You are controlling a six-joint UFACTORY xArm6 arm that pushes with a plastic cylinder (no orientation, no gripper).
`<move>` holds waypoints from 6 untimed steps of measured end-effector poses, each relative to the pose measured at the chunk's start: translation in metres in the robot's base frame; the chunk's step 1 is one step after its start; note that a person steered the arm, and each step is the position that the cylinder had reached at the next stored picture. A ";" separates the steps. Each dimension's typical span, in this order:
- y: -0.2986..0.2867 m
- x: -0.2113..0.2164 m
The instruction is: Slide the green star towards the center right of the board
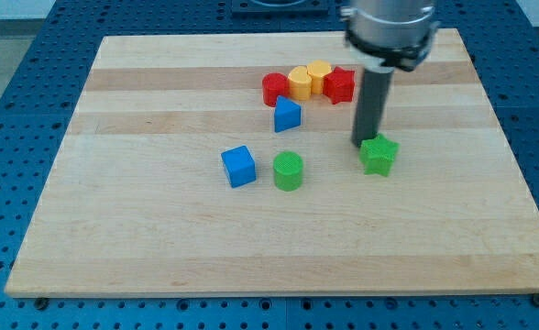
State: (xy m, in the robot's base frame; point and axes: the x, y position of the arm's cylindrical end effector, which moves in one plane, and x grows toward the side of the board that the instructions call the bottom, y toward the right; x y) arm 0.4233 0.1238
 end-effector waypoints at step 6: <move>-0.021 0.048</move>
